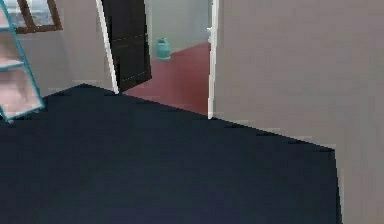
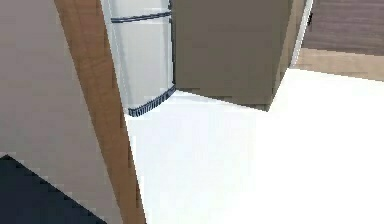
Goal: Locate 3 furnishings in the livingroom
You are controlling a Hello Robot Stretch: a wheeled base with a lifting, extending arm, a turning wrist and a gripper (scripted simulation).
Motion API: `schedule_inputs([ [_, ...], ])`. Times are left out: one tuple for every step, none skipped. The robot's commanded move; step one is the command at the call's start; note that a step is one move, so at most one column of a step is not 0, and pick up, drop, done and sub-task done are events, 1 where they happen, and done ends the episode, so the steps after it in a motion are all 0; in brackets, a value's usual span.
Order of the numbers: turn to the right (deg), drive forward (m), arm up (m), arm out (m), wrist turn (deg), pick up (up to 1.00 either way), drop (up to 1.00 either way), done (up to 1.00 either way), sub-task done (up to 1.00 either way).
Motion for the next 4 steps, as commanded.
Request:
schedule_inputs([
  [0.0,0.25,0.00,0.00,0.0,0.00,0.00,0.00,0.00],
  [-45.0,0.00,0.00,0.00,0.0,0.00,0.00,0.00,0.00],
  [-18.0,0.00,0.00,0.00,0.0,0.00,0.00,0.00,0.00],
  [0.0,1.00,0.00,0.00,0.0,0.00,0.00,0.00,0.00],
])
